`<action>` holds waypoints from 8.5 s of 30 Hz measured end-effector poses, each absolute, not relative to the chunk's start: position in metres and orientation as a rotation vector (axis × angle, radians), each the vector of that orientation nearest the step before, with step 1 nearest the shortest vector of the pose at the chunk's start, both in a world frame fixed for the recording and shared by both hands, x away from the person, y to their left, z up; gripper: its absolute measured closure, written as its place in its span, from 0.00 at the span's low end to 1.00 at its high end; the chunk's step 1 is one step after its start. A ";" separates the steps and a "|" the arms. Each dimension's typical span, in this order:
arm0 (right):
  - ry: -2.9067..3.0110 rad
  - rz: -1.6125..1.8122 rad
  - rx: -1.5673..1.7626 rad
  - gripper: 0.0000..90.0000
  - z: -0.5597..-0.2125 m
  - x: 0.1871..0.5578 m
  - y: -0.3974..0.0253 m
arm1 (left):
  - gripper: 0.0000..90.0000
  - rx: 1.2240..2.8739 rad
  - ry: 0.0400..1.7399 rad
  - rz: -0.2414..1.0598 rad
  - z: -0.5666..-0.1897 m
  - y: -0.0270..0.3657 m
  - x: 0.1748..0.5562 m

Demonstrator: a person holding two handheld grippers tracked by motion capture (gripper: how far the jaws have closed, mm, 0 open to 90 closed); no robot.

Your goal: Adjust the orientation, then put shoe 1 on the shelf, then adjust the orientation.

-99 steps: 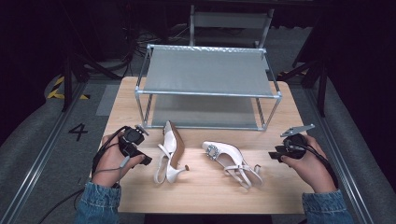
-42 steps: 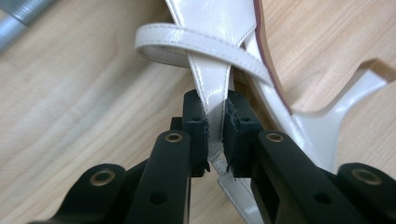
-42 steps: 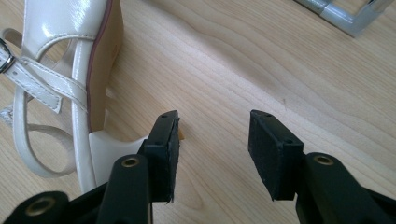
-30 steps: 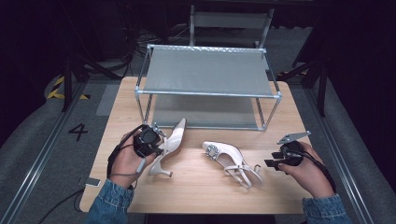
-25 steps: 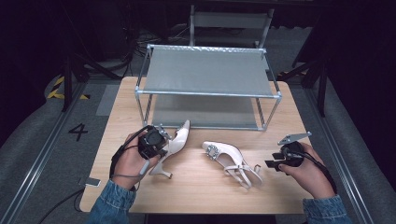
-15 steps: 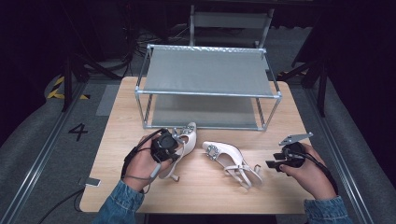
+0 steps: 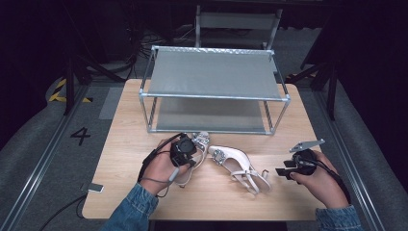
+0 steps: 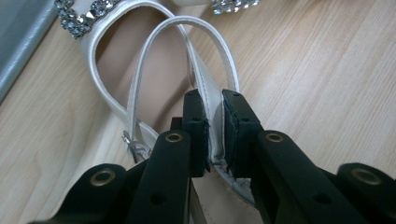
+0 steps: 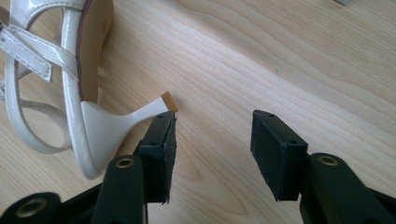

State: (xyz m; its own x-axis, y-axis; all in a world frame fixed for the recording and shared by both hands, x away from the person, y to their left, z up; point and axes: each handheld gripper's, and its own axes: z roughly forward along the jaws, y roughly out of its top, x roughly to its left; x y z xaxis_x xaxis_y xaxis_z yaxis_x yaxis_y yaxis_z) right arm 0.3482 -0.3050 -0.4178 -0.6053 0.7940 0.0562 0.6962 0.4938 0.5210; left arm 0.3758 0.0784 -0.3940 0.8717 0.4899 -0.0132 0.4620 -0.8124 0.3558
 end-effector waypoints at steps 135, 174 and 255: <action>2.544 0.733 1.422 0.56 -0.436 0.321 -0.327 | 0.46 2.476 0.976 0.371 -0.400 0.035 0.497; 2.600 0.743 1.344 0.55 -0.436 0.343 -0.304 | 0.32 2.298 1.043 0.344 -0.373 0.129 0.382; 2.577 0.729 1.386 0.55 -0.439 0.326 -0.318 | 0.86 2.082 0.969 0.220 -0.431 0.064 0.455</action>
State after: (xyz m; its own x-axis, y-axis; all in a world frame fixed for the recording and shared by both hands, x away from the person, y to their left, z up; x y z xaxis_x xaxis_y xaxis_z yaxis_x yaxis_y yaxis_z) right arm 0.3258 -0.3176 -0.4389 -0.5713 0.8128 0.1139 0.7520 0.4627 0.4694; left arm 0.4552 0.0639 -0.4309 0.6901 0.7041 -0.1672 0.5625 -0.3766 0.7360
